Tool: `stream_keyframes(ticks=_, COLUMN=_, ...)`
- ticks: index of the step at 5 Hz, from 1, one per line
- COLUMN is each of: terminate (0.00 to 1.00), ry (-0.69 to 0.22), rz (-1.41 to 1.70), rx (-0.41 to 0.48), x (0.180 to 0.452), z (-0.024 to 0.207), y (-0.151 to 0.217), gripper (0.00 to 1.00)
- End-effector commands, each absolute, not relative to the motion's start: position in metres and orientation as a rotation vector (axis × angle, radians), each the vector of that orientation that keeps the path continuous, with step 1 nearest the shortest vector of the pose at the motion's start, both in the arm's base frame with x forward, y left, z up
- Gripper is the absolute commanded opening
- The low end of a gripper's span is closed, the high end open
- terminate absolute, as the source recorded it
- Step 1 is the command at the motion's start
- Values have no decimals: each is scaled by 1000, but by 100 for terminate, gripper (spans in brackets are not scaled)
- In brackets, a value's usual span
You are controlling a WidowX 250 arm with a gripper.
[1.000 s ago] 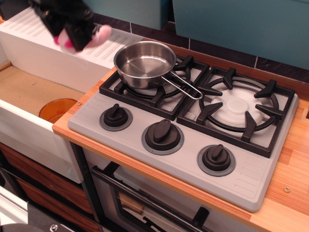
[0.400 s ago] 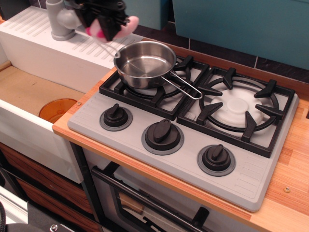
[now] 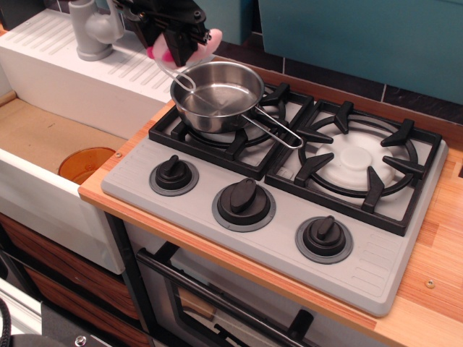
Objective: Put pan on stove and put stuffedpig in pan
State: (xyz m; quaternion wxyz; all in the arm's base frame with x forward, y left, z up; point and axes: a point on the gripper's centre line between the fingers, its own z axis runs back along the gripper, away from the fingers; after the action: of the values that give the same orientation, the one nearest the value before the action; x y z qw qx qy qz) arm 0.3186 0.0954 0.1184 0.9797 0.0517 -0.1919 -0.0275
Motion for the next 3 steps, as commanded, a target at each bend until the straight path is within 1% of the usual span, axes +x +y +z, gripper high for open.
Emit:
stream_keyframes(ticks=1, terminate=0, ry=-479, rz=-64, rx=126, x=337, z=127, y=89, gripper=100)
stream_keyframes(ticks=3, terminate=0, ry=-478, rz=-72, rx=116, x=338, z=128, y=89, gripper=100)
